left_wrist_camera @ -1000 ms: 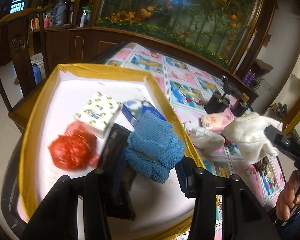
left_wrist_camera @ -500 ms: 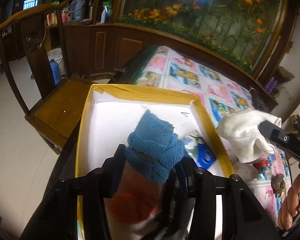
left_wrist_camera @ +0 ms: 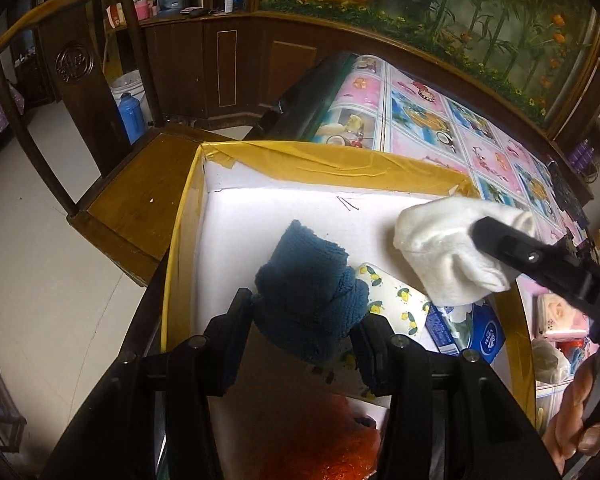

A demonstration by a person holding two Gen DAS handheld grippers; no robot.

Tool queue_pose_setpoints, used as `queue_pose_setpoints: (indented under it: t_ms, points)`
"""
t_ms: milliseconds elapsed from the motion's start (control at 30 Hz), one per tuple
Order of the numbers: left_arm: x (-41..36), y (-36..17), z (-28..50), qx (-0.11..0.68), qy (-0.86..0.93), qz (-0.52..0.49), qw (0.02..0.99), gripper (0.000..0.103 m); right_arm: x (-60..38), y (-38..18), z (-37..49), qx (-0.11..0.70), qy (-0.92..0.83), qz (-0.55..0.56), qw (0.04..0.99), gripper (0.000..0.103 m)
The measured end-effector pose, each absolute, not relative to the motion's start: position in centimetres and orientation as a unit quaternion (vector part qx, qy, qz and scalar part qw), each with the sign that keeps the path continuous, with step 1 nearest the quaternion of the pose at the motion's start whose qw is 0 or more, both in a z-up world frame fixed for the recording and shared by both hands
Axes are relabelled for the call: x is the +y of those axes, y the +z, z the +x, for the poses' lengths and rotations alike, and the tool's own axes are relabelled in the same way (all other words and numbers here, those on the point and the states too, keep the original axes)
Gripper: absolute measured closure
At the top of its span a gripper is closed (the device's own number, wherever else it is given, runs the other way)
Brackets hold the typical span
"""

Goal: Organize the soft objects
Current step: 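Lower the towel and cloth into the box and open both tools, then return the left tool to the table while the right grasps the brown knitted item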

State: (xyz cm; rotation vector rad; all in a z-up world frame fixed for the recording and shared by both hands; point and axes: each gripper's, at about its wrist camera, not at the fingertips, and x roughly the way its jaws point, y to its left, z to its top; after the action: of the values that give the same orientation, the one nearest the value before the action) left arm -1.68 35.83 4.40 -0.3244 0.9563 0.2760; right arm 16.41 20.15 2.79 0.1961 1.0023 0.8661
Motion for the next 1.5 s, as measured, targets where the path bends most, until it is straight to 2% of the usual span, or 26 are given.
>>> queue_pose_setpoints:
  t_ms: [67,100,167,267,533,733,900,1067,1233,1367,1400,1467,1500]
  points:
    - [35.9,4.6,-1.8,0.451,0.128,-0.161,0.868,0.054,20.0,2.4,16.5,0.47,0.399,0.091,0.782,0.088]
    - [35.9,4.6,-1.9,0.45,0.126,-0.163,0.869,0.047,19.7,2.2,16.6,0.474,0.403,0.097,0.777,0.086]
    - [35.9,4.8,-2.0,0.448,0.123,-0.163,0.871,0.039,19.1,2.2,16.7,0.477,0.407,0.106,0.771,0.072]
    - [35.6,5.2,-2.2,0.442,0.119,-0.164,0.874,0.038,17.9,2.7,16.5,0.467,0.416,0.107,0.773,0.058]
    - [31.8,7.9,-4.8,0.399,0.084,-0.168,0.898,0.037,10.8,4.6,13.8,0.434,0.439,0.139,0.774,0.058]
    - [25.0,9.7,-7.1,0.362,0.014,-0.145,0.921,0.033,0.8,5.5,10.8,0.403,0.428,0.18,0.788,0.058]
    - [19.1,9.0,-8.0,0.362,-0.052,-0.146,0.919,0.032,-8.4,6.2,8.4,0.366,0.383,0.196,0.825,0.058]
    - [12.6,7.4,-8.3,0.371,-0.123,-0.137,0.91,0.032,-17.8,5.1,7.1,0.327,0.305,0.224,0.866,0.047]
    - [6.0,4.9,-8.0,0.388,-0.164,-0.08,0.903,0.032,-23.6,1.3,7.4,0.348,0.248,0.267,0.864,0.047]
    - [3.9,3.2,-8.0,0.396,-0.164,-0.052,0.902,0.032,-24.7,0.0,7.6,0.373,0.241,0.267,0.855,0.045]
    - [3.9,3.1,-7.9,0.401,-0.158,-0.048,0.901,0.032,-24.9,0.1,7.6,0.374,0.247,0.261,0.855,0.043]
    - [4.3,3.2,-8.0,0.393,-0.16,-0.051,0.904,0.032,-24.1,0.2,7.5,0.384,0.247,0.233,0.858,0.028]
    - [4.3,3.2,-8.1,0.391,-0.159,-0.049,0.905,0.032,-23.8,-0.1,7.8,0.39,0.246,0.222,0.859,0.026]
